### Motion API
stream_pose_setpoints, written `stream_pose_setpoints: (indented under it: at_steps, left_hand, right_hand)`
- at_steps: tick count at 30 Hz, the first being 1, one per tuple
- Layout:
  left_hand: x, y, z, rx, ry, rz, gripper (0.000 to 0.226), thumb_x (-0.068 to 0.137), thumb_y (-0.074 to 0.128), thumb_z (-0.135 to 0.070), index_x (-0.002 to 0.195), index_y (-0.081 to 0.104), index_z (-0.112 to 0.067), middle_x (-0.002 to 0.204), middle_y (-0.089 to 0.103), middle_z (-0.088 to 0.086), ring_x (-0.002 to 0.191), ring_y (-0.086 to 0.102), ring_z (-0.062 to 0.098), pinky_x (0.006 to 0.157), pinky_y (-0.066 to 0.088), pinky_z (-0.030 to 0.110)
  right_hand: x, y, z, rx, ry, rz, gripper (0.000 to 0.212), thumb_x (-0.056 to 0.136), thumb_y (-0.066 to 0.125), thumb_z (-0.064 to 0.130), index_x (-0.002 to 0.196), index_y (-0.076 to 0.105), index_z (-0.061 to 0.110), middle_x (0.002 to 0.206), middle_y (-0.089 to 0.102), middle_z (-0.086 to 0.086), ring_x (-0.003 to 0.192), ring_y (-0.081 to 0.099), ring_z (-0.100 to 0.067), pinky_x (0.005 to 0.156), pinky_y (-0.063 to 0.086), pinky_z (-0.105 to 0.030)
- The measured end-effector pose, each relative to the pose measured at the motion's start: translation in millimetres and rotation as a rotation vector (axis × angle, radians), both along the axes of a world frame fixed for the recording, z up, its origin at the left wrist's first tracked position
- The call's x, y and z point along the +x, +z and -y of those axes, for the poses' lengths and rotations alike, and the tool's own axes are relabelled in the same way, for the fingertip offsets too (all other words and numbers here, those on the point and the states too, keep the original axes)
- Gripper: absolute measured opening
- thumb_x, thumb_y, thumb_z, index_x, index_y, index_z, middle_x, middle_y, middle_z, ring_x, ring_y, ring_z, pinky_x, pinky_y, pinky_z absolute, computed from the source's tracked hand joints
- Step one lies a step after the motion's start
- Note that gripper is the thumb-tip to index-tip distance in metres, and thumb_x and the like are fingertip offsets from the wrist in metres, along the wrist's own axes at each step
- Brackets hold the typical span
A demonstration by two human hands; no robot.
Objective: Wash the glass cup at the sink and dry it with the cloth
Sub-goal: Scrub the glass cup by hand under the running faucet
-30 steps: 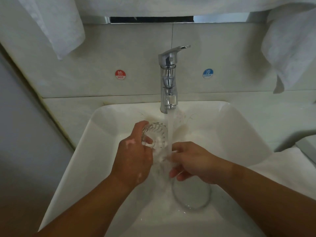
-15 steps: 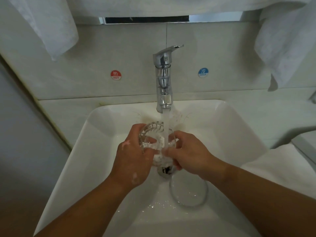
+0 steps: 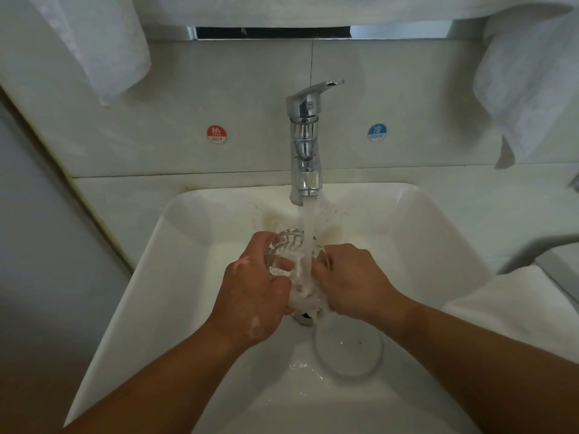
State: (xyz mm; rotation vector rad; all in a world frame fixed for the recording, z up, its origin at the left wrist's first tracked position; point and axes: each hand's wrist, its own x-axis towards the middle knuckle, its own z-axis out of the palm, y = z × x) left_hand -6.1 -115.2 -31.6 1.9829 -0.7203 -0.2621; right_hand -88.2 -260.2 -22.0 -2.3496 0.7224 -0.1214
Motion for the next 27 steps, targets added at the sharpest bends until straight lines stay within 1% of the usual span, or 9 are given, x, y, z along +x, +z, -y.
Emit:
stream_pose_setpoints:
  at_steps: [4, 8, 10, 13, 15, 17, 21, 25, 27]
  left_hand:
    - [1, -1, 0, 0.013, -0.016, 0.02, 0.046, 0.093, 0.062, -0.008, 0.133, 0.052, -0.028, 0.099, 0.063, -0.019, 0.087, 0.064, 0.005, 0.059, 0.051, 0.003]
    - [0, 3, 1, 0.018, -0.012, -0.062, 0.042, 0.096, 0.064, -0.012, 0.131, 0.051, -0.031, 0.102, 0.062, -0.017, 0.08, 0.062, -0.002, 0.052, 0.048, 0.002]
    - [2, 5, 1, 0.017, -0.004, -0.089, 0.042, 0.096, 0.063, -0.01, 0.129, 0.051, -0.034, 0.1, 0.062, -0.017, 0.077, 0.065, -0.003, 0.051, 0.05, 0.006]
    - [5, 7, -1, 0.018, 0.008, -0.176, 0.049, 0.091, 0.062, 0.0, 0.128, 0.055, -0.032, 0.105, 0.064, -0.013, 0.086, 0.065, 0.008, 0.05, 0.057, 0.015]
    - [5, 8, 0, 0.019, -0.009, -0.251, 0.051, 0.089, 0.062, 0.002, 0.127, 0.058, -0.031, 0.111, 0.067, -0.006, 0.094, 0.068, 0.018, 0.057, 0.066, 0.034]
    - [4, 9, 0, 0.009, -0.018, -0.3, 0.051, 0.088, 0.06, 0.003, 0.126, 0.06, -0.031, 0.112, 0.067, -0.002, 0.095, 0.07, 0.024, 0.06, 0.067, 0.044]
    - [5, 8, 0, -0.011, -0.049, -0.362, 0.053, 0.088, 0.058, 0.007, 0.126, 0.06, -0.029, 0.114, 0.068, 0.001, 0.097, 0.071, 0.026, 0.063, 0.067, 0.046]
    - [7, 8, -1, -0.062, -0.079, -0.573, 0.047, 0.089, 0.053, 0.013, 0.116, 0.066, -0.024, 0.109, 0.074, 0.01, 0.091, 0.076, 0.032, 0.064, 0.066, 0.048]
    - [9, 9, -1, -0.083, -0.099, -0.663, 0.046, 0.09, 0.049, 0.014, 0.116, 0.067, -0.02, 0.106, 0.076, 0.012, 0.083, 0.077, 0.029, 0.062, 0.064, 0.042]
  right_hand:
    - [-2, -2, -1, 0.17, 0.016, 0.022, 0.012, 0.089, 0.066, 0.025, 0.078, 0.063, 0.022, 0.071, 0.068, 0.003, 0.061, 0.065, -0.016, 0.061, 0.054, -0.032]
    - [-2, -3, 2, -0.043, 0.009, -0.008, 0.044, 0.102, 0.048, 0.04, 0.066, 0.059, 0.017, 0.064, 0.066, -0.002, 0.059, 0.064, -0.018, 0.059, 0.052, -0.03]
    - [-2, -6, 2, 0.059, 0.04, 0.019, 0.03, 0.099, 0.054, 0.033, 0.069, 0.058, 0.025, 0.07, 0.064, 0.005, 0.062, 0.061, -0.013, 0.058, 0.046, -0.024]
    - [-3, -4, 3, 0.213, 0.042, 0.046, 0.01, 0.09, 0.064, 0.025, 0.08, 0.066, 0.023, 0.072, 0.07, 0.004, 0.061, 0.065, -0.015, 0.056, 0.051, -0.031]
    - [-2, -3, 4, 0.067, 0.038, 0.005, 0.03, 0.096, 0.055, 0.03, 0.074, 0.064, 0.013, 0.067, 0.068, -0.005, 0.061, 0.066, -0.023, 0.06, 0.054, -0.036]
    - [-2, -1, 1, -0.027, 0.044, -0.025, 0.037, 0.1, 0.05, 0.031, 0.067, 0.056, 0.015, 0.067, 0.065, -0.005, 0.063, 0.066, -0.023, 0.062, 0.052, -0.034]
    - [-4, -2, 3, 0.144, 0.1, -0.032, 0.015, 0.087, 0.068, 0.022, 0.08, 0.057, 0.029, 0.073, 0.06, 0.01, 0.061, 0.058, -0.009, 0.054, 0.044, -0.019]
    - [-11, 16, 21, -0.068, 0.064, 0.031, 0.012, 0.09, 0.072, 0.037, 0.102, 0.07, 0.035, 0.071, 0.069, 0.015, 0.059, 0.066, 0.001, 0.059, 0.045, -0.008]
    - [-15, 37, 29, -0.17, -0.014, 0.167, 0.005, 0.092, 0.07, 0.038, 0.095, 0.074, 0.036, 0.074, 0.071, 0.018, 0.063, 0.066, 0.005, 0.066, 0.049, -0.011]
